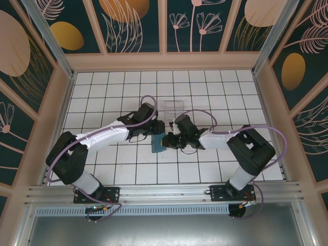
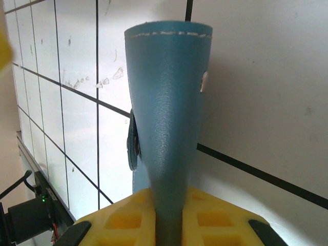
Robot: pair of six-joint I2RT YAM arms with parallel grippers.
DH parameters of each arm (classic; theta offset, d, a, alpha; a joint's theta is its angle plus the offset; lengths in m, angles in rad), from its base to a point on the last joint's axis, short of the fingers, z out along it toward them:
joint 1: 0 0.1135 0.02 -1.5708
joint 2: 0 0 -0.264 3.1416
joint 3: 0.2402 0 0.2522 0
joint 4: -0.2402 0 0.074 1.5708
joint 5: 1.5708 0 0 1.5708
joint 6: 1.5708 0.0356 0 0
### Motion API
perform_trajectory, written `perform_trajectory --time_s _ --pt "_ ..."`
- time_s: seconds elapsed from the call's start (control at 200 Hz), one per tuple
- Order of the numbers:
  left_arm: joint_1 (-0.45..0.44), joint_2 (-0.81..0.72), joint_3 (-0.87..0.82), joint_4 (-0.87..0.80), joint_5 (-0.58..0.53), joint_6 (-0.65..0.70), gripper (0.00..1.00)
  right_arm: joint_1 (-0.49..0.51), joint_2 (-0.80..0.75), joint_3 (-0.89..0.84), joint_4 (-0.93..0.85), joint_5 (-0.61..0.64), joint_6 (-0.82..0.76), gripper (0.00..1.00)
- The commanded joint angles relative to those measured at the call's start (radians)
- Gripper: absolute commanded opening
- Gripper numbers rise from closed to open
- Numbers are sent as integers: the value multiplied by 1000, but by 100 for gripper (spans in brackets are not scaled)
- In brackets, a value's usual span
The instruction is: Take the credit cards out of the card holder
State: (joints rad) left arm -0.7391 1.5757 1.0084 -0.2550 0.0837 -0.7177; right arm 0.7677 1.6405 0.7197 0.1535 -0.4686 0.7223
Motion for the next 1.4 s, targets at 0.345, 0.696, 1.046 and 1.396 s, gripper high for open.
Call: perform_trajectory --time_s 0.345,0.696,1.046,1.396 --pt "-5 -238 -150 134 82 621 38 -23 -90 66 -255 -63 -203 14" --pt "-6 -409 -287 192 246 992 39 -21 -114 88 -307 -96 -236 14" --pt "-11 -393 -283 177 298 1098 40 -13 -122 111 -360 -113 -277 13" --pt "-46 -348 -333 213 324 1140 41 -7 -138 125 -385 -122 -274 13"
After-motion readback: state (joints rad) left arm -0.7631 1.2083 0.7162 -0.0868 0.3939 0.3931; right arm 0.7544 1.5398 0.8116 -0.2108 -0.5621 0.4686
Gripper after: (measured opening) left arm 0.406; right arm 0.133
